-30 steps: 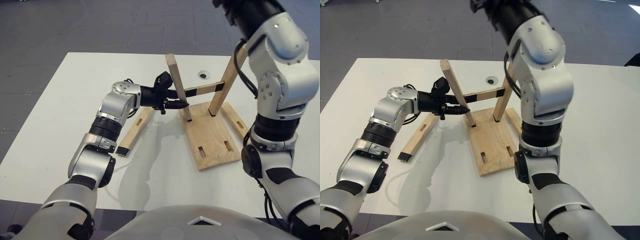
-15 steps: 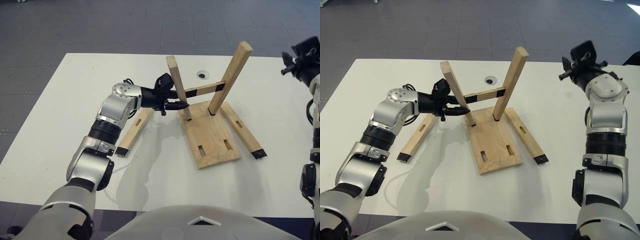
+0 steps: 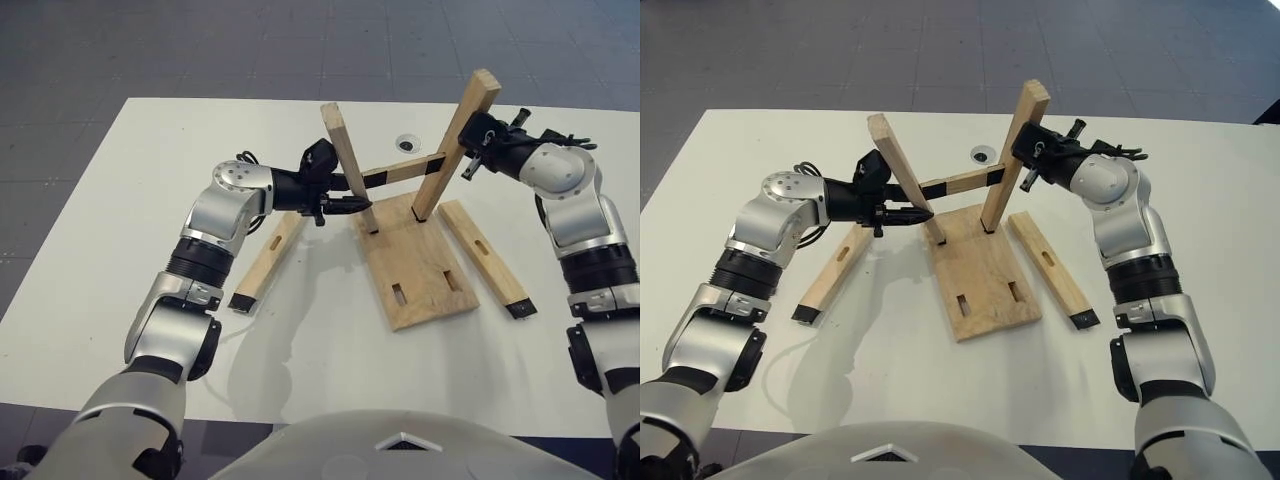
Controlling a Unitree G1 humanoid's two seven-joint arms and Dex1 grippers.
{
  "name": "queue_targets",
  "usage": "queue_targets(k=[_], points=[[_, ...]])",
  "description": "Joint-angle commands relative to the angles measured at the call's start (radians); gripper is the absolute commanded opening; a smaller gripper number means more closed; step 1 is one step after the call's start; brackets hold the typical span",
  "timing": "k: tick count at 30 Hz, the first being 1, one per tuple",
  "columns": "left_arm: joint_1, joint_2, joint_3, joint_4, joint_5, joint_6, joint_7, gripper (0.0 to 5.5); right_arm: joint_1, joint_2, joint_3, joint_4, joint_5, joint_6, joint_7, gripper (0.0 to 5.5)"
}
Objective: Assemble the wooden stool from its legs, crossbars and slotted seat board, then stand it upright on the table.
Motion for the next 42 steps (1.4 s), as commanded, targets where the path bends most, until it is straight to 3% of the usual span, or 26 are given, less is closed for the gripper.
queue_targets(k=[1, 6, 11, 18, 20, 23, 28, 30, 35, 42], points=[[0.050, -0.025, -0.127, 0.092, 0.167, 0.078, 0.080, 2.05, 0.092, 0.097, 0.106, -0.509, 0.187, 0.213, 0.157, 1.34], [0.038, -0.028, -0.131, 0.104, 0.166, 0.074, 0.085, 2.05, 0.149, 0.086, 0.024, -0.416, 0.157, 0.336, 0.106, 1.34], [0.050, -0.014, -0.128, 0.101, 0.172, 0.072, 0.078, 2.05, 0.172, 0.094, -0.256, -0.197, 0.277, 0.460, 0.004, 1.34], [0.045, -0.017, -0.130, 0.106, 0.168, 0.073, 0.079, 2.05, 0.145, 0.097, -0.484, 0.023, 0.428, 0.515, -0.091, 1.34], [0.042, -0.013, -0.131, 0.109, 0.170, 0.069, 0.076, 2.05, 0.092, 0.099, -0.497, 0.075, 0.438, 0.504, -0.121, 1.34], [0.043, -0.010, -0.131, 0.109, 0.169, 0.070, 0.071, 2.05, 0.034, 0.194, -0.442, 0.006, 0.476, 0.566, -0.159, 1.34], [0.044, -0.014, -0.133, 0.113, 0.157, 0.087, 0.058, 2.05, 0.016, 0.529, -0.185, -0.391, 0.632, 0.856, -0.258, 1.34], [0.038, -0.021, -0.138, 0.110, 0.146, 0.102, 0.046, 2.05, 0.058, 0.570, -0.140, -0.459, 0.653, 0.904, -0.277, 1.34], [0.055, -0.014, -0.134, 0.089, 0.140, 0.113, 0.029, 2.05, 0.071, 0.457, -0.223, -0.398, 0.609, 0.880, -0.253, 1.34], [0.070, -0.007, -0.131, 0.089, 0.142, 0.130, 0.030, 2.05, 0.105, 0.306, -0.440, -0.331, 0.588, 0.842, -0.283, 1.34]])
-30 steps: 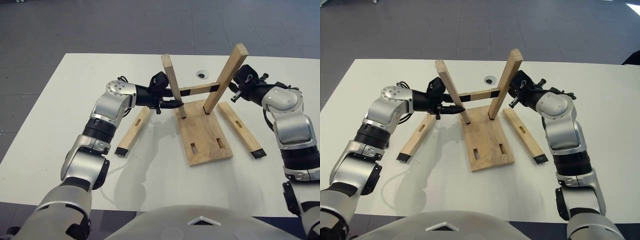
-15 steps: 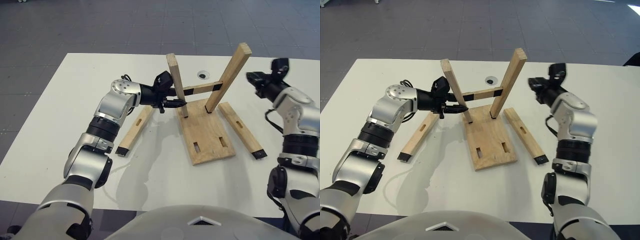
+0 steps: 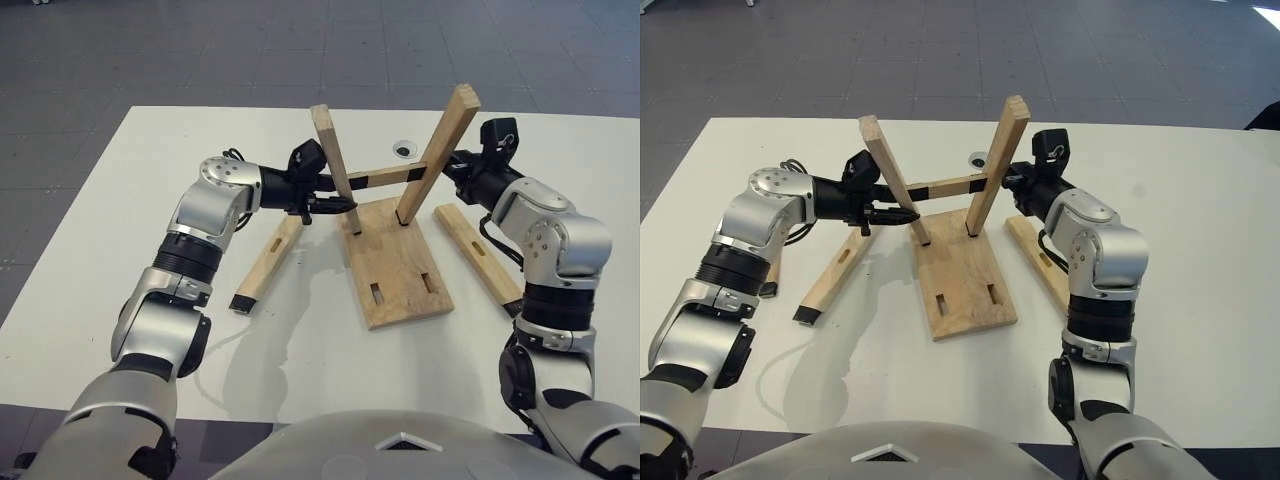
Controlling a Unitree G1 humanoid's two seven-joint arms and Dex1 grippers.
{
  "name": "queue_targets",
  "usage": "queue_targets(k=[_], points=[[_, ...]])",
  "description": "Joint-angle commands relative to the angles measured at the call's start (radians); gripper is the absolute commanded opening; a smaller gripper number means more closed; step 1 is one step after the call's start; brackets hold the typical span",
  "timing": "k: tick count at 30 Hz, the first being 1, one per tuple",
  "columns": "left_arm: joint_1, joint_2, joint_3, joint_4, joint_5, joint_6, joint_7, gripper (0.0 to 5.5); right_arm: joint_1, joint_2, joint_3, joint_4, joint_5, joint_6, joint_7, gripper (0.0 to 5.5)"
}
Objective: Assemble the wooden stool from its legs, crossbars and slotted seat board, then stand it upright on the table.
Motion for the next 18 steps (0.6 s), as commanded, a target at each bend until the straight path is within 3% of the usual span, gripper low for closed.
queue_targets(k=[1, 7, 11, 18], points=[[0.091, -0.025, -0.101, 0.039, 0.101, 0.088, 0.026, 2.05, 0.014, -0.057, -0.071, -0.004, 0.039, -0.004, 0.021, 1.34], [0.099, -0.021, -0.105, 0.025, 0.094, 0.111, 0.033, 2.05, 0.119, -0.142, -0.102, -0.078, 0.050, 0.043, 0.023, 1.34], [0.104, -0.020, -0.107, 0.016, 0.091, 0.118, 0.036, 2.05, 0.233, -0.296, 0.007, -0.252, 0.111, 0.133, 0.175, 1.34], [0.105, -0.022, -0.098, -0.007, 0.081, 0.123, 0.047, 2.05, 0.304, -0.389, 0.173, -0.398, 0.194, 0.160, 0.306, 0.14]])
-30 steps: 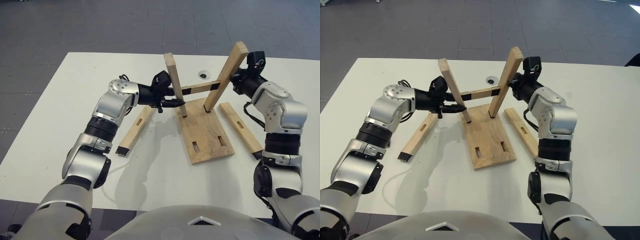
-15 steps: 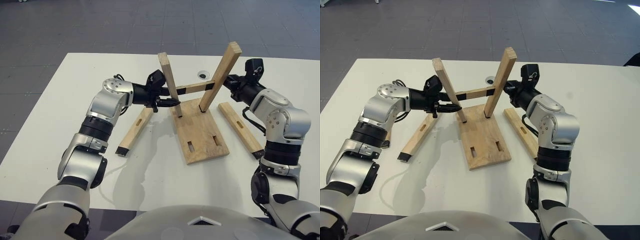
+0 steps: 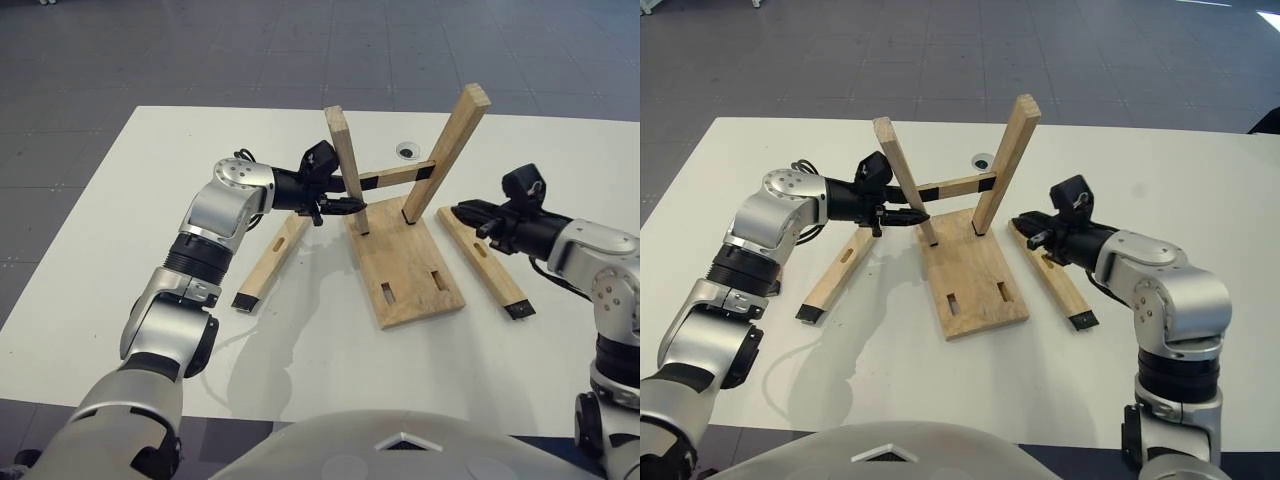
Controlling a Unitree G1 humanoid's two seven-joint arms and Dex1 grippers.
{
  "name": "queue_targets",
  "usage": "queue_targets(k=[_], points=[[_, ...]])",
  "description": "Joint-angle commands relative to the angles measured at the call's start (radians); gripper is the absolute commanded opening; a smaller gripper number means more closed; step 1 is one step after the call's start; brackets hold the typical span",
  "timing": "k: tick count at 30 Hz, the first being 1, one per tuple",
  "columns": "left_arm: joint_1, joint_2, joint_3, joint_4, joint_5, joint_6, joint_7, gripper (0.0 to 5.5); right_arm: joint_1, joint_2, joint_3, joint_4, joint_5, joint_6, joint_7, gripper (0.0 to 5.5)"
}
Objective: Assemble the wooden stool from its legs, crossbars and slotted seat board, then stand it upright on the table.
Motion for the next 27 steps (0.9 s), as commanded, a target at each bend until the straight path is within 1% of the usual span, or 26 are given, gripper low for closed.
queue_targets(k=[1, 4, 7, 11, 14, 18, 27], points=[[0.098, -0.009, -0.082, 0.029, 0.075, 0.087, 0.002, 2.05, 0.038, -0.048, 0.093, -0.007, -0.009, -0.016, 0.031, 0.10], [0.094, -0.012, -0.076, 0.029, 0.069, 0.068, -0.005, 2.05, 0.040, -0.052, 0.145, 0.010, -0.031, -0.051, 0.029, 0.10], [0.078, -0.019, -0.071, 0.041, 0.069, 0.055, -0.009, 2.05, 0.032, -0.041, 0.149, 0.013, -0.028, -0.056, 0.021, 0.10], [0.071, -0.019, -0.068, 0.053, 0.070, 0.051, -0.012, 2.05, 0.036, -0.061, 0.181, 0.037, -0.048, -0.078, 0.036, 0.10], [0.067, -0.031, -0.056, 0.060, 0.041, 0.087, -0.030, 2.05, 0.060, -0.092, 0.192, 0.038, -0.052, -0.089, 0.057, 0.10], [0.052, -0.040, -0.048, 0.081, 0.029, 0.103, -0.048, 2.05, 0.082, -0.106, 0.208, 0.068, -0.061, -0.107, 0.070, 0.10], [0.009, -0.080, -0.034, 0.208, 0.021, 0.170, -0.089, 2.05, 0.132, -0.134, 0.311, 0.234, -0.157, -0.237, 0.116, 0.10]])
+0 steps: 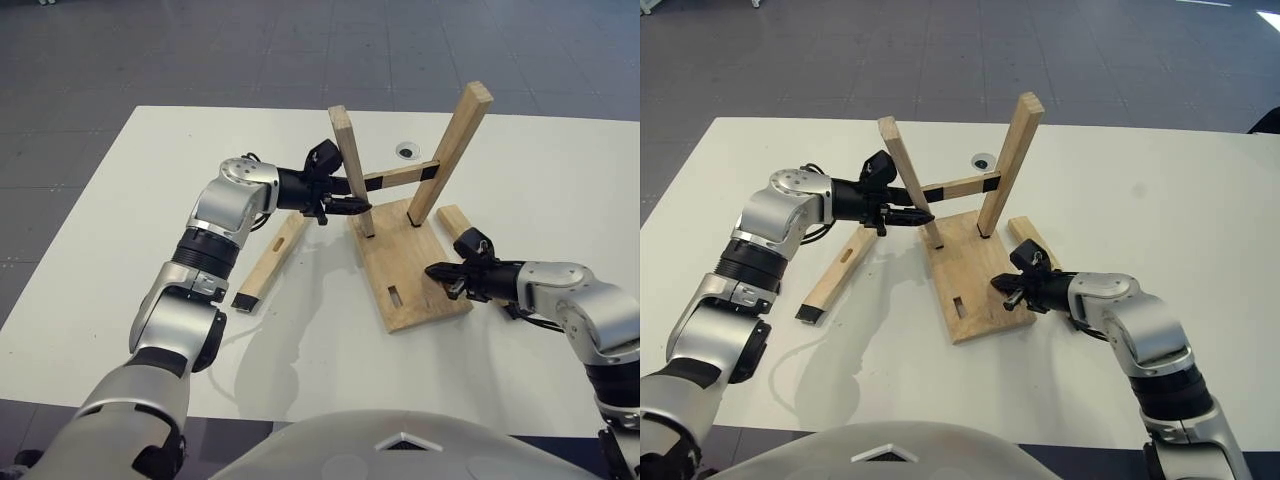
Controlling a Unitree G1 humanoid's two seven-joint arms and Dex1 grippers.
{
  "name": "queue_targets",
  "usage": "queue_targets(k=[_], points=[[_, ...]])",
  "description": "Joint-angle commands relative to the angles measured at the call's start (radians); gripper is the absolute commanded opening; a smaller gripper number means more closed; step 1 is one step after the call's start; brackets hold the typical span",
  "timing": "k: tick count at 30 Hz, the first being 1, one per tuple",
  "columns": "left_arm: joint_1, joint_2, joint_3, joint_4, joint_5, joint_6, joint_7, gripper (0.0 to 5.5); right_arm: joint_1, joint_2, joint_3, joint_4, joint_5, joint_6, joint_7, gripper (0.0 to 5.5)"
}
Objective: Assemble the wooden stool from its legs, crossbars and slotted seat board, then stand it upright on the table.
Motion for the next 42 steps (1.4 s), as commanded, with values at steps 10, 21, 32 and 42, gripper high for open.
queue_targets(k=[10, 21, 32, 42], points=[[0.014, -0.051, -0.048, 0.252, 0.069, 0.049, -0.080, 2.34, 0.038, -0.024, 0.075, 0.104, -0.077, -0.071, 0.036, 0.10], [0.020, -0.031, 0.018, 0.229, 0.089, 0.002, -0.125, 4.15, 0.041, -0.022, 0.070, 0.095, -0.074, -0.074, 0.035, 0.10], [0.344, 0.194, 0.368, -0.534, -0.089, 0.339, 0.136, 4.33, 0.030, 0.297, -0.067, 0.063, 0.125, 0.165, -0.155, 0.10], [0.379, 0.096, 0.361, -0.660, -0.072, 0.301, 0.410, 4.33, -0.195, 0.462, -0.264, -0.093, 0.272, 0.362, -0.339, 0.10]])
